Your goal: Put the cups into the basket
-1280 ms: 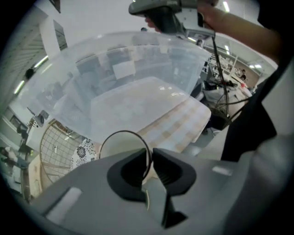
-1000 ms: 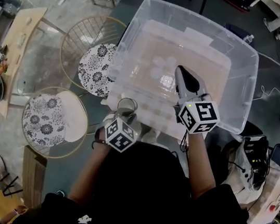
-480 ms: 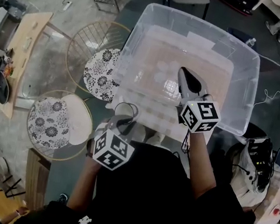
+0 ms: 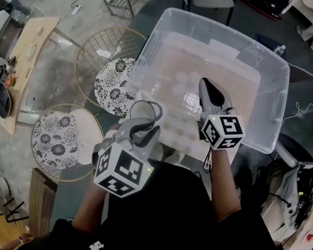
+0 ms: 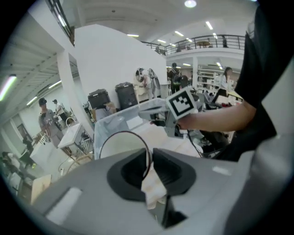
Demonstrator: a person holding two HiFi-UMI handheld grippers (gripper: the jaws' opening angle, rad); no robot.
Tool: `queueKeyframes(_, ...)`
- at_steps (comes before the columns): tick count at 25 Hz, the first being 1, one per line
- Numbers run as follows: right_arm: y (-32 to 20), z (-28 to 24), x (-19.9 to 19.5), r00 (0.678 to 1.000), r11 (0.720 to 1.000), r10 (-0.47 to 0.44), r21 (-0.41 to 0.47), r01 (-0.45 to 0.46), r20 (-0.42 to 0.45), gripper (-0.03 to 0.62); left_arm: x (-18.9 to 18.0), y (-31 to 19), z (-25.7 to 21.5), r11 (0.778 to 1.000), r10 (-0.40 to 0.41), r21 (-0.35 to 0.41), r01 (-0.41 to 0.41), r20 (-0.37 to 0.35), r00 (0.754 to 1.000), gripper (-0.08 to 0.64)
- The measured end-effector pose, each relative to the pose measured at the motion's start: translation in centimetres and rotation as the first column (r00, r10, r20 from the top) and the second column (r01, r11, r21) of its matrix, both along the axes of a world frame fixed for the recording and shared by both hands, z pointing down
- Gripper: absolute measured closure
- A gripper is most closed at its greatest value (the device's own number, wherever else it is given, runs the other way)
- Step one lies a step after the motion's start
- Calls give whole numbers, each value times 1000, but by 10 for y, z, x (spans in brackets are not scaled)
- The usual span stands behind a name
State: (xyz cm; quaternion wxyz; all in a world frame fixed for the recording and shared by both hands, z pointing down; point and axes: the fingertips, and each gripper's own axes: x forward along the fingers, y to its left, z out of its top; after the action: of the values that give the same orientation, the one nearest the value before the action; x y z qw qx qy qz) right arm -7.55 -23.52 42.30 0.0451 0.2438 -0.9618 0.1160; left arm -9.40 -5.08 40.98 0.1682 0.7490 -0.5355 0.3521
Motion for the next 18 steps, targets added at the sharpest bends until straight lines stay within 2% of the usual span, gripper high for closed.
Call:
queueKeyframes(3,-1,0,2,1000,1000,8,1,-8,-1,592,-2,-21,-14,999,7,40,-7,-12,1000,506)
queueKeyframes(6,-5,-1,5,1000,1000,21,4,-21,-1,592,-4,-42,-17,999,22,49,-21,-18,1000,506)
queueKeyframes(12,-20,-4,21,997,997,83,6,-83,1,592,-2,-78,-5,997,75,24,-75,-18,997,506)
queueKeyframes(18,-34,3,35,988,989,150,-11,-151,-43,592,4,-109,11,993,120,-15,-121,-42,992,506)
